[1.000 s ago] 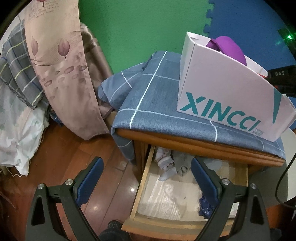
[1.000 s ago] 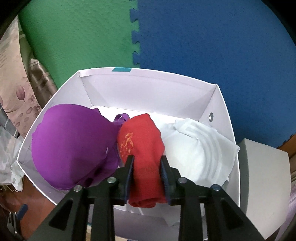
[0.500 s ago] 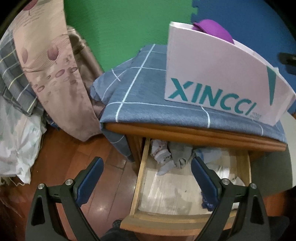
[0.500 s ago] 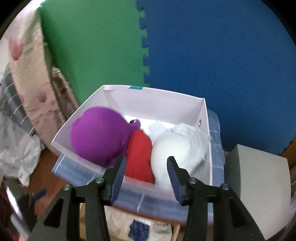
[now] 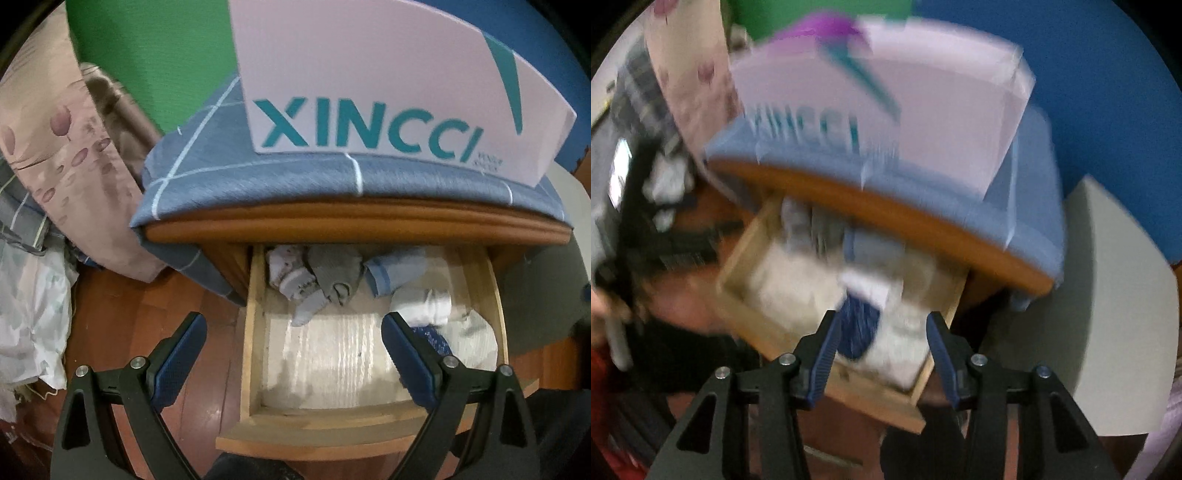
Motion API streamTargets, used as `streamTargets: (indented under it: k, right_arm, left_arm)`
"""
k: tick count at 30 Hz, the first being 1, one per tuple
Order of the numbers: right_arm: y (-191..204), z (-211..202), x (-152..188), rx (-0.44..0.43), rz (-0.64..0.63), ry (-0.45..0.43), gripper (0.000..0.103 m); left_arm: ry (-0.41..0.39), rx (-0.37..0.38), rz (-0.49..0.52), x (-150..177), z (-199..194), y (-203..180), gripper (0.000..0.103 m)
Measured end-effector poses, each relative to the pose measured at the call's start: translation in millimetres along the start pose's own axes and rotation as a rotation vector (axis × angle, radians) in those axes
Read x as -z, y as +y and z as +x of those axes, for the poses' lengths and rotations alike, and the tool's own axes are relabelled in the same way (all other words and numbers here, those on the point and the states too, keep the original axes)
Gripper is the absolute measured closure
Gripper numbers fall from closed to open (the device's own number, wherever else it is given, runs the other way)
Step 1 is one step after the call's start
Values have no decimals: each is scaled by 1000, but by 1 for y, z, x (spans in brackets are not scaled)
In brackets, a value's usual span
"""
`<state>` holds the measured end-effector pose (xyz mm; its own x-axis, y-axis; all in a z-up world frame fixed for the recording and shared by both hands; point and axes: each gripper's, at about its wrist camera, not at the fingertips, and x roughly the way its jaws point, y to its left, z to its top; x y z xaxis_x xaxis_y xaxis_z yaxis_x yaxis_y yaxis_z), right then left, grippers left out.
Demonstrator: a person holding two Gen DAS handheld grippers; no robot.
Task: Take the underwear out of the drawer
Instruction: 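Move both tools back down into the open drawer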
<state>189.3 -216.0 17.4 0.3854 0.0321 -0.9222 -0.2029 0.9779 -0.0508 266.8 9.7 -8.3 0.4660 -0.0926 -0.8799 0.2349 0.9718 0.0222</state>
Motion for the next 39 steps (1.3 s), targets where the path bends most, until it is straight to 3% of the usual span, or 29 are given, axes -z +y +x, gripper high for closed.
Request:
streamTargets:
  k: [5, 7, 18, 22, 24, 30, 36, 38, 39]
  right_arm:
    - [0, 67, 16, 14, -45, 165, 49]
    - [-1, 94, 17, 5, -45, 235, 37]
    - [0, 189, 20, 59, -137, 484, 37]
    - [4, 205, 19, 86, -182, 515, 35]
    - [4, 214, 17, 53, -162, 546, 23]
    - [8, 236, 19, 84, -216, 590, 17]
    - [9, 237, 16, 99, -237, 609, 18]
    - [9, 239, 14, 84, -242, 614, 38]
    - [15, 246, 15, 66, -232, 623, 41]
  left_arm:
    - [38, 5, 15, 2, 13, -6, 9]
    - [47, 1, 24, 3, 17, -8, 9]
    - [120, 28, 12, 10, 37, -11, 9]
    - [129, 14, 24, 10, 42, -15, 9]
    - [135, 14, 26, 11, 44, -16, 9]
    - [160, 6, 34, 13, 51, -15, 9]
    - [173, 7, 32, 15, 56, -13, 9]
    - [180, 13, 26, 14, 57, -12, 9]
    - [182, 17, 23, 14, 58, -12, 9]
